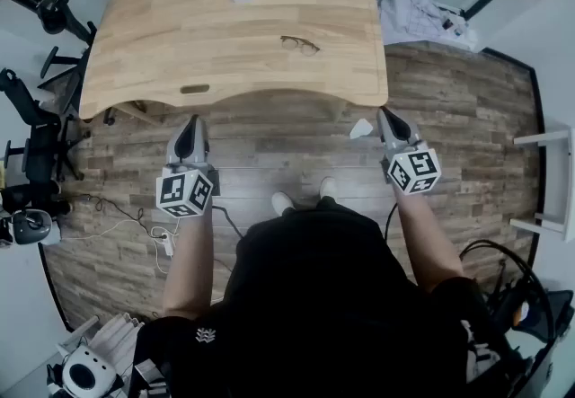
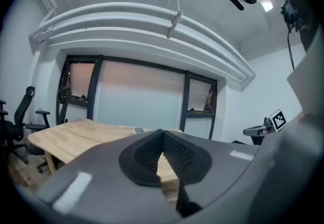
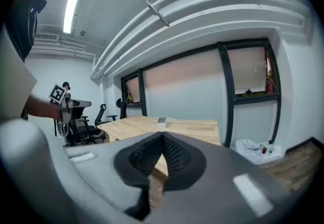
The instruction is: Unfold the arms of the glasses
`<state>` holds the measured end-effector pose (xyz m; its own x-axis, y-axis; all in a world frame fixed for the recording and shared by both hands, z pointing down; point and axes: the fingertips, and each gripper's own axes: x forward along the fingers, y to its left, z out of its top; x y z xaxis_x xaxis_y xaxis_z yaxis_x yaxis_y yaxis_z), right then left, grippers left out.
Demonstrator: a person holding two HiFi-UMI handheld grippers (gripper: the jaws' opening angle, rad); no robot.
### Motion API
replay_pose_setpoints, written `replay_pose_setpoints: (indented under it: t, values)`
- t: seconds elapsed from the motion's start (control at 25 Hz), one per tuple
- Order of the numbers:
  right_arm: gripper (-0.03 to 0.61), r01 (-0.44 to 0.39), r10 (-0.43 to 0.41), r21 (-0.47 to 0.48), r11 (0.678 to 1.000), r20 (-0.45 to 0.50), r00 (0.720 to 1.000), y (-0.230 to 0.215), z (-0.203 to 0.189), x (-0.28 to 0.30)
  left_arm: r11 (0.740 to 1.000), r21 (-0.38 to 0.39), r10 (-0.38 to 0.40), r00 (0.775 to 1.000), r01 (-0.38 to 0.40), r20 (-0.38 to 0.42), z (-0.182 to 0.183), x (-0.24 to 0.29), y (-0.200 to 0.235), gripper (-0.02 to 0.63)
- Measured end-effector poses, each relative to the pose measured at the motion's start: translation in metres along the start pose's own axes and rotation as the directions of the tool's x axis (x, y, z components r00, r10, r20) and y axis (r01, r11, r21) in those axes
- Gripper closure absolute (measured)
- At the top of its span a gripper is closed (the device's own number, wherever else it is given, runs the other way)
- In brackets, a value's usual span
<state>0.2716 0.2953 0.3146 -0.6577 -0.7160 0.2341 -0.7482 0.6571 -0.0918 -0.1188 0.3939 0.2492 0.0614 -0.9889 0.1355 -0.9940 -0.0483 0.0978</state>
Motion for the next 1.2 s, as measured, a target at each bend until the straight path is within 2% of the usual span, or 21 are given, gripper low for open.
replay_pose_setpoints:
  t: [0.16, 0.36, 0.6, 0.8, 0.96, 1.2]
  values:
    - [0.578, 0.01, -0.01, -0.008, 1.0, 0.002, 1.0, 0.013, -0.001, -0.004, 0.998, 0.036, -0.056, 0.998, 0.056, -0.012, -0.007, -0.008, -0.009, 0.611]
    - [0.578, 0.032, -0.033, -0.008, 0.999, -0.019, 0.999, 0.032, -0.007, -0.017, 0.989, 0.032, -0.146, 0.988, 0.147, -0.046, -0.023, -0.014, -0.026, 0.611]
    - [0.578, 0.048, -0.048, -0.002, 0.999, -0.009, 0.999, 0.059, -0.001, -0.017, 0.976, 0.049, -0.212, 0.977, 0.213, -0.037, -0.028, -0.016, -0.016, 0.611]
    - [0.578, 0.065, -0.066, 0.046, 0.997, 0.016, 0.998, 0.069, 0.006, -0.024, 0.972, 0.031, -0.231, 0.972, 0.232, -0.054, -0.042, -0.012, -0.009, 0.611]
    - [0.578, 0.081, -0.082, 0.068, 0.994, 0.017, 0.996, 0.061, 0.004, -0.014, 0.968, 0.05, -0.246, 0.969, 0.248, -0.038, -0.036, -0.002, -0.009, 0.611]
    - [0.578, 0.029, -0.032, 0.066, 0.997, 0.035, 0.999, 0.045, 0.006, 0.025, 0.979, 0.059, -0.196, 0.981, 0.196, -0.014, -0.028, 0.018, -0.001, 0.611]
